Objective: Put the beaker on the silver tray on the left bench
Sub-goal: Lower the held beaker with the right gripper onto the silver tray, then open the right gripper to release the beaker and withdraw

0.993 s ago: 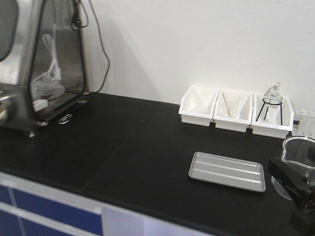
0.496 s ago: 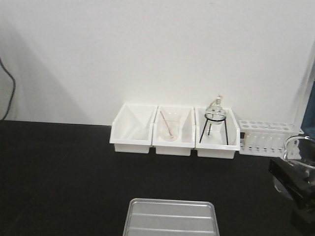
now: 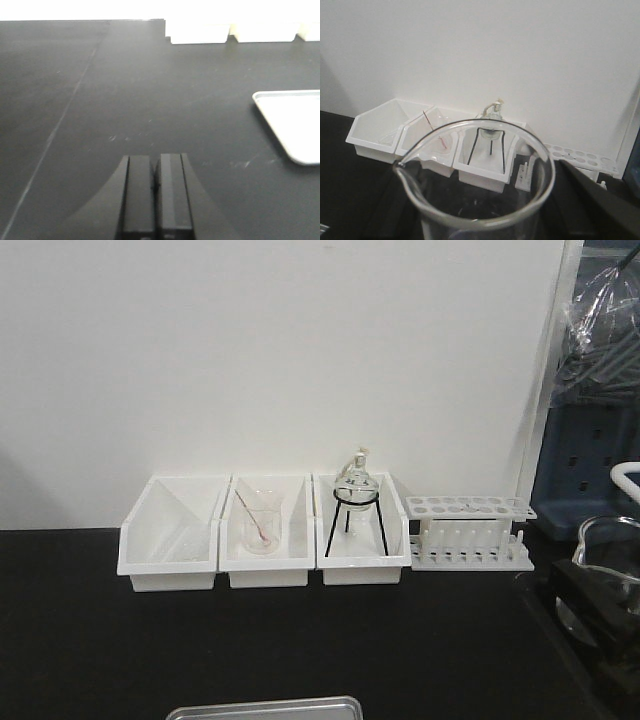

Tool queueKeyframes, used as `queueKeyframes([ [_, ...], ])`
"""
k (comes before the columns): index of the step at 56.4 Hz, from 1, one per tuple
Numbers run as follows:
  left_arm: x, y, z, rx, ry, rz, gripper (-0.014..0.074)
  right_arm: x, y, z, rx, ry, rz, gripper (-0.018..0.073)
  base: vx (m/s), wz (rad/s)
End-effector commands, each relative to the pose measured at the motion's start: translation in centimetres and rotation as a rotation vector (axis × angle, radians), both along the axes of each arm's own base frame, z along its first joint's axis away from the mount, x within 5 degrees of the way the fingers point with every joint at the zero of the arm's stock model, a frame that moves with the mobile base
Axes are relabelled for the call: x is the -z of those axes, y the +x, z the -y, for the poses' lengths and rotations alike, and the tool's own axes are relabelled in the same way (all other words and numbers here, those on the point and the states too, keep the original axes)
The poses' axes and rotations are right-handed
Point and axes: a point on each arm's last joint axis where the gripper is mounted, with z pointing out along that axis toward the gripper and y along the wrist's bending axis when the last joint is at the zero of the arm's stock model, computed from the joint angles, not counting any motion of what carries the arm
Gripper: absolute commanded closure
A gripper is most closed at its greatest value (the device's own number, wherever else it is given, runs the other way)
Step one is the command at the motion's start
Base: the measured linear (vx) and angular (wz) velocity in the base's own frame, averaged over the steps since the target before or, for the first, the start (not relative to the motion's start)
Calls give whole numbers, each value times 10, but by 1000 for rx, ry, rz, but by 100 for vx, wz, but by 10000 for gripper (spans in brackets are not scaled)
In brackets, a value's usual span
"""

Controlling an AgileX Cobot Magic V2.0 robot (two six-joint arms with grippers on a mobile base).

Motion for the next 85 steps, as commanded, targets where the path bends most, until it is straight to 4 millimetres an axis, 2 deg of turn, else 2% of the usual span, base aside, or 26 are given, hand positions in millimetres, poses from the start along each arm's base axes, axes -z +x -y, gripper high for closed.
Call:
queueKeyframes([
  [1,2,1,0,4,-5,66,595,-12,-2,1,2,13,35,566,6,-9],
  [26,2,1,0,4,-5,66,595,-12,-1,0,0,13,34,566,1,-2],
  [31,2,1,0,4,-5,66,595,-6,7,-1,6,10,-1,566,0,0],
  [37,2,1,0,4,-5,66,595,14,32,-9,-13,-9,-109,566,0,-1],
  [41,2,1,0,4,-5,66,595,32,53,-21,-93,-37,-188,565,0,0],
  [48,2,1,0,4,-5,66,595,57,91,-54,-372,-73,-247,564,0,0],
  [55,2,1,0,4,-5,66,595,75,127,-84,-632,4,-166,564,0,0],
  [61,2,1,0,4,-5,66,595,101,150,-109,-752,22,-66,564,0,0],
  [69,2,1,0,4,-5,66,595,131,163,-149,-851,30,-48,564,0,0],
  [73,2,1,0,4,-5,66,595,138,166,-167,-869,39,-59,564,0,0],
  [85,2,1,0,4,-5,66,595,166,172,-197,-860,28,-70,564,0,0],
])
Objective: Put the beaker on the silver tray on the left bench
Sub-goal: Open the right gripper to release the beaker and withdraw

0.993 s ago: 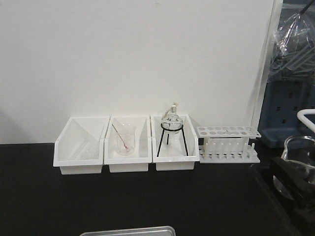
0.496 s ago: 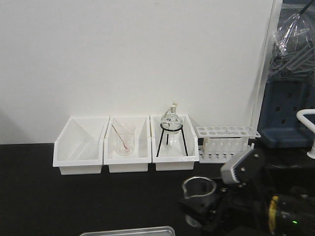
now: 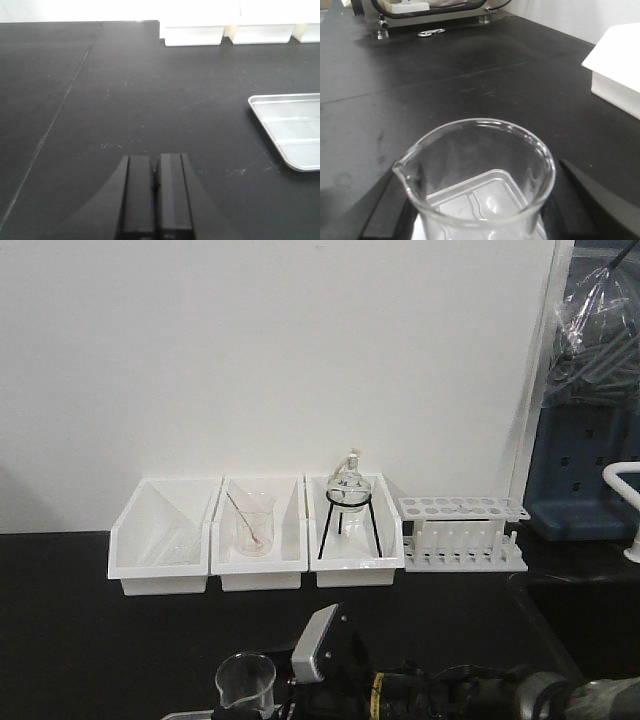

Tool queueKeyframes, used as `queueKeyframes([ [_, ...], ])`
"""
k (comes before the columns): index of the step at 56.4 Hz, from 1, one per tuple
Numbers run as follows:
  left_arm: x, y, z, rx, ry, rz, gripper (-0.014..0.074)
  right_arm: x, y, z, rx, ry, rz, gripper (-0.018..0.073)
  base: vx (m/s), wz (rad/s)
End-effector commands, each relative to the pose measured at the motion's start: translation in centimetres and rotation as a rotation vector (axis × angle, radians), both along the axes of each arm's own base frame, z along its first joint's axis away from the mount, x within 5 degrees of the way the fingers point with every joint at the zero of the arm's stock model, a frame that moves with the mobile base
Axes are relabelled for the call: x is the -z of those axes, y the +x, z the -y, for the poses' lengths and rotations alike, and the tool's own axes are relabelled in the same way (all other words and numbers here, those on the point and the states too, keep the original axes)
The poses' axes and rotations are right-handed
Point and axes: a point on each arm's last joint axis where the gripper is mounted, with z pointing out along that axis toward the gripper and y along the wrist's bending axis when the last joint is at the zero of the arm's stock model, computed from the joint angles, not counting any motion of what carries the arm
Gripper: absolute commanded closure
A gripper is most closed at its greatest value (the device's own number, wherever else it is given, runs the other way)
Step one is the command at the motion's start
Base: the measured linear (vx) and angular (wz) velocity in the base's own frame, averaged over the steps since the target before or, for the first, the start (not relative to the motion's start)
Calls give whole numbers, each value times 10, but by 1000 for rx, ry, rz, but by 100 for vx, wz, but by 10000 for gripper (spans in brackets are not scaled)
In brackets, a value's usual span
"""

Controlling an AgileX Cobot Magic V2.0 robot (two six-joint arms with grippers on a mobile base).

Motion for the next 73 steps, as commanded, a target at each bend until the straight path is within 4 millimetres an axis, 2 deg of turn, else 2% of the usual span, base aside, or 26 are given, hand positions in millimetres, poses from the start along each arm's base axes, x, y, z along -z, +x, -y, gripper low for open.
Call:
queueKeyframes([
  [1,2,1,0,4,-5,66,595,-23,5,-9,14,110,84,564,0,0],
  [9,2,1,0,4,-5,66,595,-9,12,-8,71,135,38,563,0,0],
  [21,2,1,0,4,-5,66,595,10,13,-9,64,90,22,563,0,0],
  [33,2,1,0,4,-5,66,595,24,13,-9,69,68,-7,556,0,0],
  [41,2,1,0,4,-5,66,595,28,13,-9,66,60,-14,513,0,0],
  [48,2,1,0,4,-5,66,595,27,13,-9,61,63,-12,421,0,0],
  [58,2,1,0,4,-5,66,595,28,11,-10,32,49,-2,194,0,0],
  [60,2,1,0,4,-5,66,595,29,10,-10,26,46,0,137,0,0],
  [61,2,1,0,4,-5,66,595,29,10,-10,24,45,-4,-27,0,0],
  [68,2,1,0,4,-5,66,595,28,10,-10,24,46,-3,-135,0,0],
  [73,2,1,0,4,-5,66,595,25,10,-10,24,51,0,-164,0,0],
])
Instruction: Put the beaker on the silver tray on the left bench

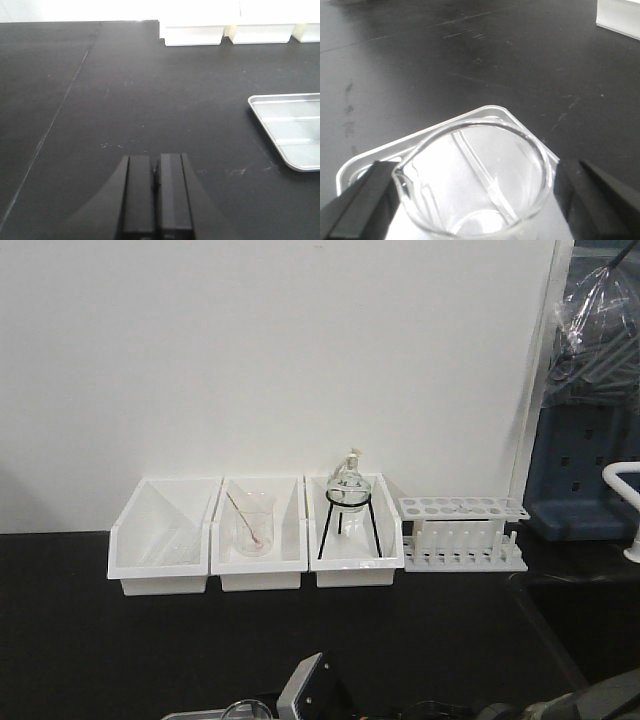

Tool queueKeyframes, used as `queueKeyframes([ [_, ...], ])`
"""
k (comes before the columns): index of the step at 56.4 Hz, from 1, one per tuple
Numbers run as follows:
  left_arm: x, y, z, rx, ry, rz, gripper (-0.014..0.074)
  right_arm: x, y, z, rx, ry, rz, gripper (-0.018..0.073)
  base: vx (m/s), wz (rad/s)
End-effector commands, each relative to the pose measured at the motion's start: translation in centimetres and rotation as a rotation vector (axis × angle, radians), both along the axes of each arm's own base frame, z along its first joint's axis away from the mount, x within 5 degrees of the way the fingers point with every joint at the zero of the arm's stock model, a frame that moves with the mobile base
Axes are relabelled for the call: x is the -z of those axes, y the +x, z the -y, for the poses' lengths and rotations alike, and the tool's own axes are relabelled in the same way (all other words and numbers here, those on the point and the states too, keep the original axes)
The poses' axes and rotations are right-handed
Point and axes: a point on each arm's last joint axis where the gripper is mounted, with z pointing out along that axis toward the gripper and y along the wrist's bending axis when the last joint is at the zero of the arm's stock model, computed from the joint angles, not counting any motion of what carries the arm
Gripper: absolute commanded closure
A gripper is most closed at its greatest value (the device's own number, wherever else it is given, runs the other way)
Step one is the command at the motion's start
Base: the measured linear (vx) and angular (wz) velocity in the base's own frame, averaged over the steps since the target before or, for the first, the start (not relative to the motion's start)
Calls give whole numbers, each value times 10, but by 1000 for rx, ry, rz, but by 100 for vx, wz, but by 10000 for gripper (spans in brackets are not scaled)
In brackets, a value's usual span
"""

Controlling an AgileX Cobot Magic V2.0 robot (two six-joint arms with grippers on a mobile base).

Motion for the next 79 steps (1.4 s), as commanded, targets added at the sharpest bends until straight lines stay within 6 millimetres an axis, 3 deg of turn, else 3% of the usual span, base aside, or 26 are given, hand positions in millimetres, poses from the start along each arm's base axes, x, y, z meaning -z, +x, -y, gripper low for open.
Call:
queueKeyframes([
  [1,2,1,0,4,-5,66,595,-39,5,-3,-11,118,90,-164,0,0],
  [24,2,1,0,4,-5,66,595,-98,-2,0,-36,174,223,-107,0,0],
  [31,2,1,0,4,-5,66,595,-124,-11,1,-72,199,216,-38,0,0],
  [39,2,1,0,4,-5,66,595,-158,-29,7,-97,196,48,227,0,0],
  [46,2,1,0,4,-5,66,595,-189,-51,21,-100,51,-8,577,0,0],
  [54,2,1,0,4,-5,66,595,-228,-79,42,-54,-56,-14,568,0,0],
  [64,2,1,0,4,-5,66,595,-277,-109,63,22,34,83,567,0,0],
  [79,2,1,0,4,-5,66,595,-315,-143,82,35,105,213,567,0,0],
])
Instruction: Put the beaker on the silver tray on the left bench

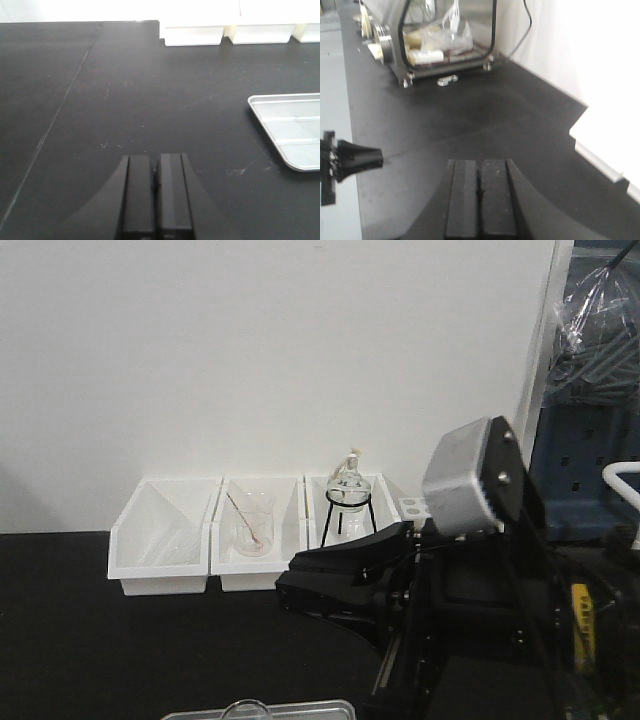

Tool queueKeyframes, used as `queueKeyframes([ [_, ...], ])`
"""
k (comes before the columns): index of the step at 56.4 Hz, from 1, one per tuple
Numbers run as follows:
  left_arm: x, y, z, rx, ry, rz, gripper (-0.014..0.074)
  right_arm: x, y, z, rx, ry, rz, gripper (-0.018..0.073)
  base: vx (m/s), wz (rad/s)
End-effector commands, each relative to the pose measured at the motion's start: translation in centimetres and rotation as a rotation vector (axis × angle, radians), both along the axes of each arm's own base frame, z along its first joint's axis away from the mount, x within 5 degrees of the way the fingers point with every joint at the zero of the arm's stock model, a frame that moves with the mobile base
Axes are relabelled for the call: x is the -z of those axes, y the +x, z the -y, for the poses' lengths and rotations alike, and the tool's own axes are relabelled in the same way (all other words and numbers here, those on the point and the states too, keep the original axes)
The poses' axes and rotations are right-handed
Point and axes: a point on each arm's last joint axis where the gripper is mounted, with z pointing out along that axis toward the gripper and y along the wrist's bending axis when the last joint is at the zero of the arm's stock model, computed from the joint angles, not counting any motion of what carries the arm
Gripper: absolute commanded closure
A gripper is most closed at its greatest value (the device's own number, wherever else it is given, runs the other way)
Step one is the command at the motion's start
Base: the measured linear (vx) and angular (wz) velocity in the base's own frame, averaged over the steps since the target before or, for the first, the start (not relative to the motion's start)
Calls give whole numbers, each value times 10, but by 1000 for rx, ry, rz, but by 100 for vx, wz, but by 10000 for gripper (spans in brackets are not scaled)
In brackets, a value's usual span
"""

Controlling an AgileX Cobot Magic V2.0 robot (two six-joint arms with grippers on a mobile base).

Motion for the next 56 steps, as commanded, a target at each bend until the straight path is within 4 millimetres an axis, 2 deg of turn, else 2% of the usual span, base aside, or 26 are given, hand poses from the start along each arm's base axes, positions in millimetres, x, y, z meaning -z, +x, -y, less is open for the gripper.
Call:
queueKeyframes([
  [1,2,1,0,4,-5,66,595,-22,-11,9,27,42,72,567,0,0],
  [13,2,1,0,4,-5,66,595,-39,-25,21,79,83,136,567,0,0],
  [17,2,1,0,4,-5,66,595,-47,-27,28,147,112,173,567,0,0],
  [21,2,1,0,4,-5,66,595,-56,-18,39,318,197,174,567,0,0],
  [27,2,1,0,4,-5,66,595,-61,2,68,719,299,133,567,0,0],
  [30,2,1,0,4,-5,66,595,-54,7,79,863,221,107,567,0,0],
  [34,2,1,0,4,-5,66,595,-34,9,90,975,-42,40,567,0,0],
  [38,2,1,0,4,-5,66,595,-14,3,90,902,-295,-51,567,0,0],
  [43,2,1,0,4,-5,66,595,-1,-6,81,721,-441,-109,567,0,0],
  [49,2,1,0,4,-5,66,595,1,-12,70,585,-407,-94,567,0,0],
  [56,2,1,0,4,-5,66,595,7,-20,72,607,-235,-3,567,0,0],
])
